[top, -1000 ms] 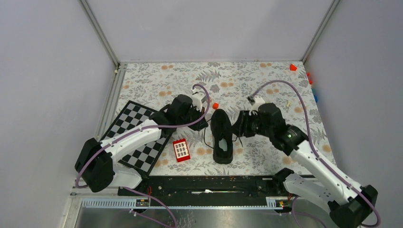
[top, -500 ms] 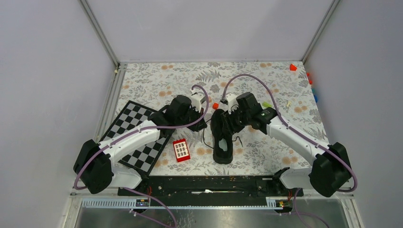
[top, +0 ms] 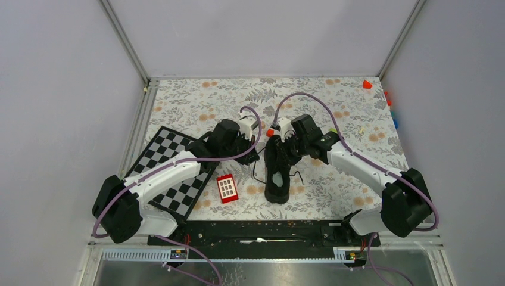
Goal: Tie the shoes
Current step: Cross the shoelace with the shoelace.
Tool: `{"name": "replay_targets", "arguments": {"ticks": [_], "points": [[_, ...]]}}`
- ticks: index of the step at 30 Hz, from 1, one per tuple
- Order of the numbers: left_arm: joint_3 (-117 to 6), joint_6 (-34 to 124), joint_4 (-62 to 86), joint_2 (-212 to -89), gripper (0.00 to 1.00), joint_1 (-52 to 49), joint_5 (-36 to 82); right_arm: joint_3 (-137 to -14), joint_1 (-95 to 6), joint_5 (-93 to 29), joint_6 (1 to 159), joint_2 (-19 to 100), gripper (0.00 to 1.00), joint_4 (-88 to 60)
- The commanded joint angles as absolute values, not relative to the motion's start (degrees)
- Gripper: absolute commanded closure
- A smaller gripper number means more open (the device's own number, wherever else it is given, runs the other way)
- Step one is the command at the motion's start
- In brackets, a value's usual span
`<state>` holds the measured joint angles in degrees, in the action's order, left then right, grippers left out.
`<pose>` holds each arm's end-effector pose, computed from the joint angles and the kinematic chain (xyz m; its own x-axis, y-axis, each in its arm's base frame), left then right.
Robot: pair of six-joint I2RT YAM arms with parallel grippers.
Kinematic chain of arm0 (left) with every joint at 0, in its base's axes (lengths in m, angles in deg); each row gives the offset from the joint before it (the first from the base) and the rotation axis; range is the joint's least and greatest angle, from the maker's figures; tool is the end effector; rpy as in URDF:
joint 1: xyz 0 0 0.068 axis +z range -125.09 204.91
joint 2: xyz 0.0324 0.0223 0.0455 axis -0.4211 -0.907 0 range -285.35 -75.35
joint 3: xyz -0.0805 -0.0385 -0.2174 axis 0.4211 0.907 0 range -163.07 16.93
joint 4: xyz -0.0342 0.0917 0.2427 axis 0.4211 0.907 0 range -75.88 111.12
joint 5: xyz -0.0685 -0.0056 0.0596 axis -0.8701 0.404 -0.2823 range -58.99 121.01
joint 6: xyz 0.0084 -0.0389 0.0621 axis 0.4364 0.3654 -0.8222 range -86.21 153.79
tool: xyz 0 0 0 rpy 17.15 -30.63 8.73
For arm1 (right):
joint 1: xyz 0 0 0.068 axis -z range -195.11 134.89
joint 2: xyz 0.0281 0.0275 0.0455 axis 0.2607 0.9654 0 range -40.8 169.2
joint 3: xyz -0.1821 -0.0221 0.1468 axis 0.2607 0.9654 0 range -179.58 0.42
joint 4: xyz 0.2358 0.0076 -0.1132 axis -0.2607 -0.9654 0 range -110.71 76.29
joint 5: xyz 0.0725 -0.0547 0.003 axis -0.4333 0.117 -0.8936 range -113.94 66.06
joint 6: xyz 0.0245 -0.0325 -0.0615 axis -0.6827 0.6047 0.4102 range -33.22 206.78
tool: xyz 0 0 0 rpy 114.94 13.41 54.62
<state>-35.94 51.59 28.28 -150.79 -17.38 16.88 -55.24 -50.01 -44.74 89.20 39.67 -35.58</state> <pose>0.2267 -0.2266 0.2121 -0.6650 0.2040 -0.7184 0.6237 0.6808 -0.3840 0.2506 0.2014 0.1909 -0.5652 -0.4422 -0.6964 -0.7591 0.6093 0.2293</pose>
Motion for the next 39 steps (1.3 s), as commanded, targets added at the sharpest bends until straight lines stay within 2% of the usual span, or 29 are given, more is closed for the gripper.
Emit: {"name": "replay_targets", "arguments": {"ticks": [1, 3, 6, 11, 17, 18, 22, 26, 28, 29, 31, 35, 37, 39], "points": [[-36.13, 51.24, 26.66, -149.69, 1.00, -17.09, 16.01, -57.44, -50.35, -44.18, 88.37, 39.61, 0.86, -31.82], [-35.95, 51.28, 26.51, -149.77, 1.00, -17.10, 16.10, -56.26, -50.32, -44.02, 87.71, 38.35, 0.95, -30.35], [-35.68, 51.19, 26.41, -150.11, 1.00, -17.07, 15.96, -53.88, -50.27, -43.25, 87.14, 35.59, 1.00, -27.87], [-34.84, 51.02, 26.50, -150.96, 1.00, -17.08, 15.90, -47.15, -50.31, -39.22, 81.95, 31.24, 1.00, -20.88], [-33.06, 50.93, 26.86, -151.21, 1.00, -17.02, 16.38, -34.36, -50.27, -31.41, 73.81, 22.11, 1.00, -5.06], [-32.88, 50.93, 26.95, -151.28, 1.00, -17.06, 16.41, -32.24, -50.25, -30.31, 72.99, 20.46, 0.99, -2.98], [-32.62, 50.93, 27.13, -151.45, 1.00, -17.10, 16.28, -25.33, -50.27, -24.30, 70.01, 15.22, 0.80, 0.66], [-33.10, 51.02, 27.10, -151.63, 1.00, -17.07, 16.26, -23.27, -50.26, -23.38, 70.29, 13.69, 0.75, -1.40], [-33.30, 50.93, 27.12, -151.68, 1.00, -17.03, 16.17, -24.01, -50.21, -25.71, 71.46, 13.31, 0.71, -2.28], [-33.39, 50.93, 27.15, -151.60, 1.00, -17.07, 16.25, -24.63, -50.18, -26.88, 72.25, 13.17, 0.63, -2.59], [-33.56, 50.85, 27.28, -151.56, 1.00, -17.11, 16.32, -27.22, -50.24, -28.06, 74.17, 13.43, 0.57, -4.63], [-33.62, 50.84, 27.39, -151.29, 1.00, -17.07, 16.32, -33.12, -50.27, -31.47, 78.98, 14.93, 0.51, -7.51], [-33.53, 50.92, 27.33, -151.20, 1.00, -17.02, 16.40, -36.41, -50.94, -34.13, 84.40, 16.82, 0.44, -10.65], [-33.52, 50.93, 27.34, -151.20, 1.00, -17.04, 16.27, -39.90, -52.11, -32.35, 88.54, 19.47, 0.43, -15.19]]}}
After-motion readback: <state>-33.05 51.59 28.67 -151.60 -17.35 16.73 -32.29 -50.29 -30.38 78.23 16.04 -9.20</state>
